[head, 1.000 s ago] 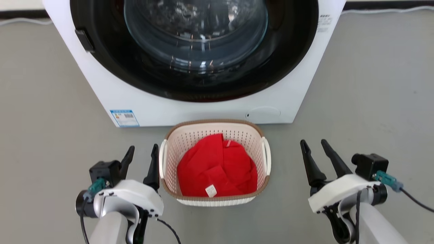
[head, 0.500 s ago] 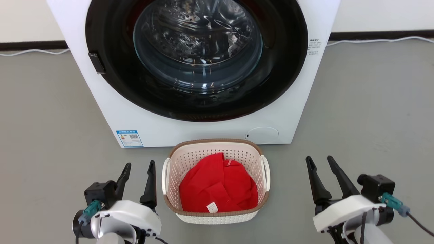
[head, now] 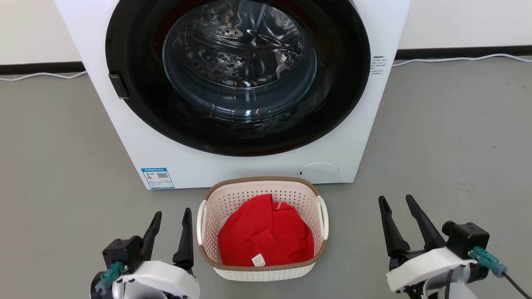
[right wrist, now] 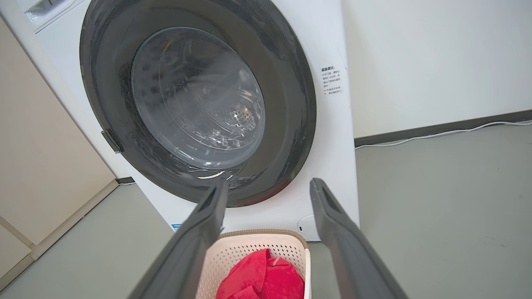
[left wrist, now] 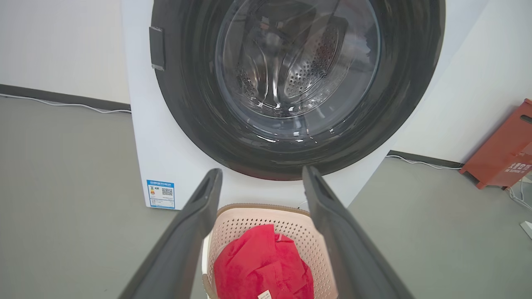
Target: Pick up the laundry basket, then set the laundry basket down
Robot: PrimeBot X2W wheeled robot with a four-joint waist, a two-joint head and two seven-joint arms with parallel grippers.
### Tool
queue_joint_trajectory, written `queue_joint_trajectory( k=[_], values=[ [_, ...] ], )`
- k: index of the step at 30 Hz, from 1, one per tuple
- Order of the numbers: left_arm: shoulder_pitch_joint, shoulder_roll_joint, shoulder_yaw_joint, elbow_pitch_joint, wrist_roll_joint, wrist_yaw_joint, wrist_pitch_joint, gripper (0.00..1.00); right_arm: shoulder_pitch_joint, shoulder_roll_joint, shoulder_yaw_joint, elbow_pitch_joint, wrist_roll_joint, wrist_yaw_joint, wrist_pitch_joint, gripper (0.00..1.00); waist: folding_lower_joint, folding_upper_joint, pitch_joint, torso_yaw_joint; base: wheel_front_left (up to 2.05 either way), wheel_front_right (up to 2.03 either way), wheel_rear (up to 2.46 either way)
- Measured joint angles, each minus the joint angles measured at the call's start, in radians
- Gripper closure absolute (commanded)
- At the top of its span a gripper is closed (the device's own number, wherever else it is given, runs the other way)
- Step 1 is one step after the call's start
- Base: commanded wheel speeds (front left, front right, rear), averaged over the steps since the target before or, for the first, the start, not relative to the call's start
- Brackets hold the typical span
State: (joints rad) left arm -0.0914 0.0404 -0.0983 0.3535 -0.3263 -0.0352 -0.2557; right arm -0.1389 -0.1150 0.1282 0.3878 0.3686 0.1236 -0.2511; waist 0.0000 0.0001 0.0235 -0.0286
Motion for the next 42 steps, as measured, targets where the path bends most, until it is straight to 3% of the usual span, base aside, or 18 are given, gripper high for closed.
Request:
queue_joint_trajectory(
  k=[42],
  values=[
    [0.018,0.001,-0.015,0.005,-0.002,0.017,0.0,0.0,0.008,-0.003,-0.019,-0.014,-0.032,0.0,0.0,0.0,0.0,0.0,0.011,-0.001,0.0,0.0,0.0]
  ],
)
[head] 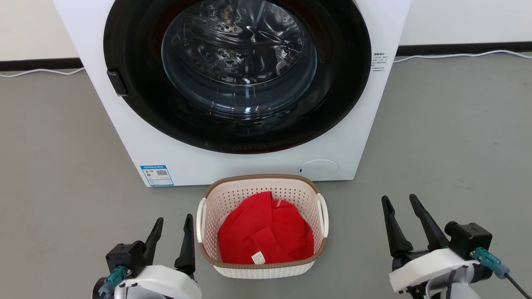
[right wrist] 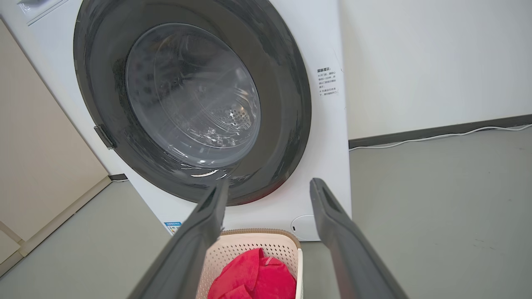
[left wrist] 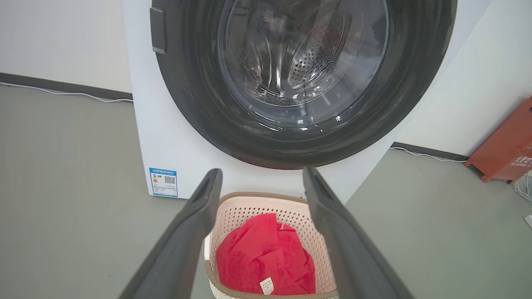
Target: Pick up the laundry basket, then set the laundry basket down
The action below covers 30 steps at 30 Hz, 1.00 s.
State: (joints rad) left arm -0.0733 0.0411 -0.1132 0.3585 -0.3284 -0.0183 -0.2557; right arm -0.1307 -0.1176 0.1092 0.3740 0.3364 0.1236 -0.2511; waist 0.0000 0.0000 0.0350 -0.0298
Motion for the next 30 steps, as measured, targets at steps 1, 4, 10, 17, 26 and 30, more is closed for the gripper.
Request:
queue_joint_trajectory(
  k=[1,4,10,17,26,30],
  values=[
    [0.0,0.0,0.0,0.0,0.0,0.0,0.0,0.0,0.0,0.001,0.0,0.0,0.0,0.0,0.0,0.0,0.0,0.0,0.0,0.0,0.0,0.0,0.0],
    [0.0,0.0,0.001,0.0,0.0,0.0,0.0,0.0,-0.003,0.002,0.001,0.001,0.0,0.0,0.0,0.0,0.0,0.0,0.002,0.0,0.0,0.0,0.0],
    [-0.001,0.0,0.002,0.0,-0.005,0.0,0.0,0.0,-0.015,0.003,0.003,0.003,0.0,0.0,0.0,0.0,0.0001,0.0,0.003,-0.002,0.0,0.0,0.0],
    [-0.001,0.0,0.002,0.0,-0.021,0.0,0.0,0.0,-0.015,0.003,0.007,0.003,0.0,0.0,0.0,0.0,0.0,0.0,0.002,-0.005,0.0,0.0,0.0],
    [0.028,-0.006,0.0,0.042,-0.035,-0.004,0.003,1.0,0.023,0.012,0.014,0.041,0.004,0.0,0.003,1.0,0.0,0.0,0.0,-0.007,0.0,0.0,0.0],
    [0.032,-0.006,0.004,0.045,-0.065,-0.004,0.019,1.0,0.03,0.013,0.01,0.043,0.042,0.0,0.013,1.0,0.0003,0.0,-0.003,-0.006,0.0,0.0,0.0]
  ],
)
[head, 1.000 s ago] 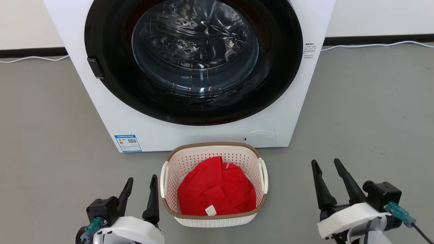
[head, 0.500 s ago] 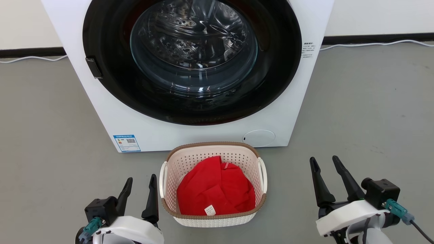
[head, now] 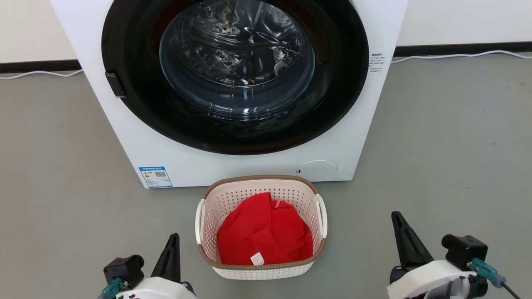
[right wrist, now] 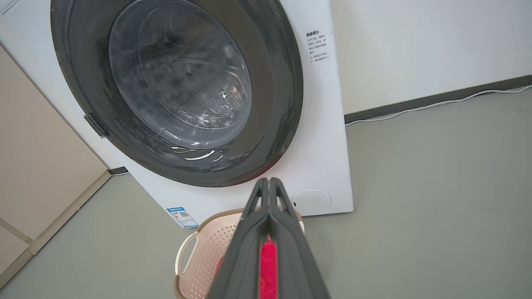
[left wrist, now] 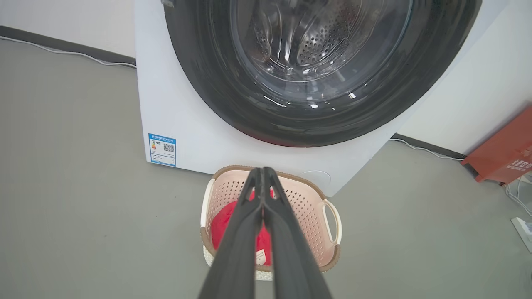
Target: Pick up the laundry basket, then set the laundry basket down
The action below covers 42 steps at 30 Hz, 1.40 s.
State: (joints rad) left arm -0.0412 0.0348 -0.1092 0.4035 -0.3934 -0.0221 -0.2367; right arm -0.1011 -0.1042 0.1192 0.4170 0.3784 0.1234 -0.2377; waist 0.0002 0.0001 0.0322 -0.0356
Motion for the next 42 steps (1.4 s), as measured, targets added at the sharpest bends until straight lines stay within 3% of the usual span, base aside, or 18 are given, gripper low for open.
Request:
queue_joint_trajectory(
  k=[42],
  values=[
    [0.0,0.001,0.064,-0.044,-0.42,-0.031,0.115,1.0,0.001,0.02,-0.088,-0.047,0.422,0.0,0.119,1.0,-0.0001,0.0,-0.009,0.013,0.0,0.0,0.0]
  ],
)
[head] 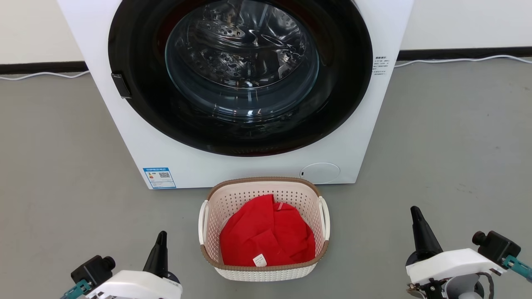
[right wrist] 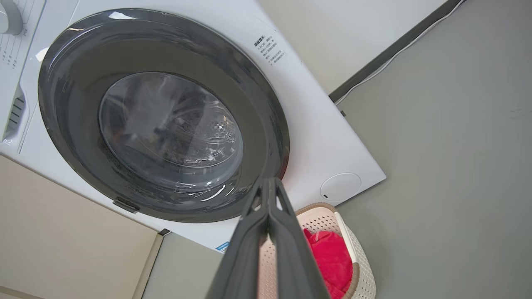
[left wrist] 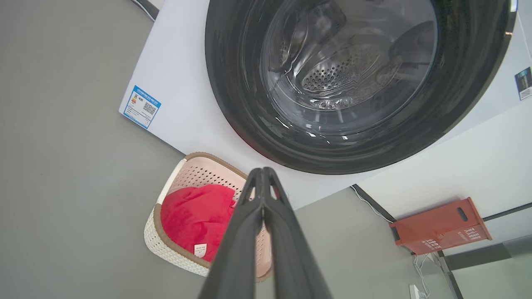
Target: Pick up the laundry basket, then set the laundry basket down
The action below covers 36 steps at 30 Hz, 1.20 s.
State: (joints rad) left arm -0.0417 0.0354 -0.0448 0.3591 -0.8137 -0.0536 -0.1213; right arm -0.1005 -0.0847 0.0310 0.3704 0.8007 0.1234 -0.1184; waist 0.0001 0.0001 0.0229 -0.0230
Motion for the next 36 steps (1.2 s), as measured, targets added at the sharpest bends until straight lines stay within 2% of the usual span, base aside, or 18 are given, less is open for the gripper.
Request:
queue_joint_trajectory(
  k=[36],
  values=[
    [-0.005,0.001,0.059,-0.037,-0.367,-0.027,0.11,1.0,0.001,0.018,-0.076,-0.041,0.371,0.0,0.103,1.0,-0.0001,0.0,-0.009,0.011,0.0,0.0,0.0]
  ],
)
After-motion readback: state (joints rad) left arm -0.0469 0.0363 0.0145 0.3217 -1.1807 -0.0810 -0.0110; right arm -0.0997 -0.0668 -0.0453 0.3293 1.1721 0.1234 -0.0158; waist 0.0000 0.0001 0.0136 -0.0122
